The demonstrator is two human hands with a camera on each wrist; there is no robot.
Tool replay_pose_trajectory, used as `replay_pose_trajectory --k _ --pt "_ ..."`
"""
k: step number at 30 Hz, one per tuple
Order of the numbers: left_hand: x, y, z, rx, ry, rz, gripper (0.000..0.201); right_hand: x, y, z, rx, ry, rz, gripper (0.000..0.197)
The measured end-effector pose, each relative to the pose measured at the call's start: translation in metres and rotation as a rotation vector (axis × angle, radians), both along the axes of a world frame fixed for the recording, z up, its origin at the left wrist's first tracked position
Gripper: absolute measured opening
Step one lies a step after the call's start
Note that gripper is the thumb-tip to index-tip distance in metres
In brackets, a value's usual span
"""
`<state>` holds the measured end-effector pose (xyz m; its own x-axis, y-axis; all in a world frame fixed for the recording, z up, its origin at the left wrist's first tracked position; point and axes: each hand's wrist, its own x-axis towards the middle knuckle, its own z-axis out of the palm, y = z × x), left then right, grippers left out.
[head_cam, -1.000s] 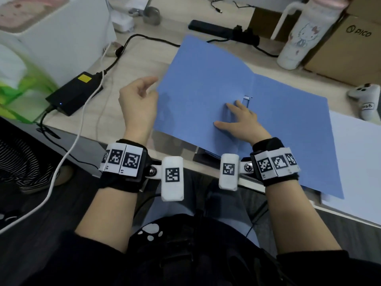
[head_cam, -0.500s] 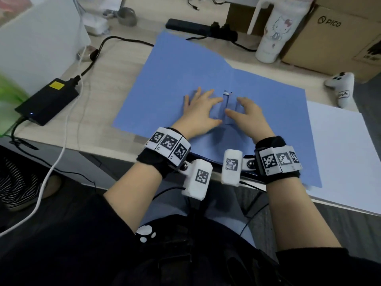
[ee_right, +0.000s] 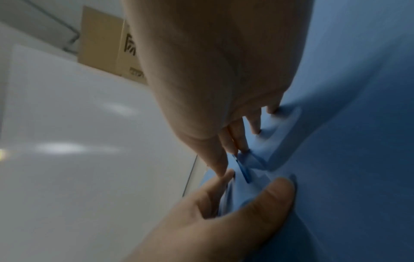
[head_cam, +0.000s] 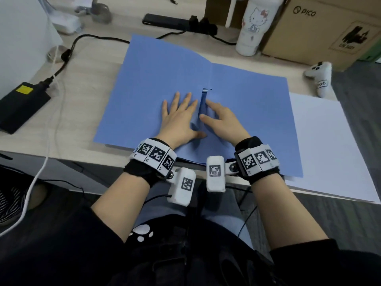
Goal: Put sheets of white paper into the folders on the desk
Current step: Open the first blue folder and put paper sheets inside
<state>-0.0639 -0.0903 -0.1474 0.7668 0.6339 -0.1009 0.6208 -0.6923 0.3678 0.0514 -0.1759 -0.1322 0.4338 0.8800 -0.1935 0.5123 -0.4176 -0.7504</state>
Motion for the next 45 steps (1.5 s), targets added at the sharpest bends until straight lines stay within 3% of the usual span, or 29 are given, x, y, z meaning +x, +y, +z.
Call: replay_pose_trajectory --k 4,13,19,25,33,37,40,45 --pt "0.0 -0.002 -0.002 0.009 -0.022 0.004 0.098 -0.001 0.003 -0.002 -0.091 -0.132 0.12 0.055" --pt "0.001 -0.007 0.005 0.035 0.02 0.012 0.093 -0.002 0.005 -0.005 -0.198 -0.22 0.178 0.057" --pt "0.01 -0.02 0.021 0.024 -0.056 0.01 0.089 0.009 -0.021 0.008 0.141 0.07 -0.015 0.046" --pt "0.041 -0.051 0.028 -0.029 -0.195 -0.151 0.069 0.031 -0.072 0.012 0.471 0.337 -0.343 0.025" --pt "0.104 -0.106 0.022 -0.302 -0.276 -0.345 0.043 0.082 -0.138 0.003 0.536 0.064 -0.753 0.017" --pt "0.135 -0.134 0.024 -0.33 -0.265 -0.411 0.036 0.101 -0.171 -0.004 0.476 -0.168 -0.87 0.024" --pt "0.156 -0.152 0.025 -0.331 -0.229 -0.465 0.034 0.115 -0.195 -0.009 0.338 -0.312 -0.901 0.03" --pt "0.187 -0.169 0.017 -0.335 -0.138 -0.523 0.038 0.139 -0.227 -0.023 -0.1 -0.445 -0.887 0.06"
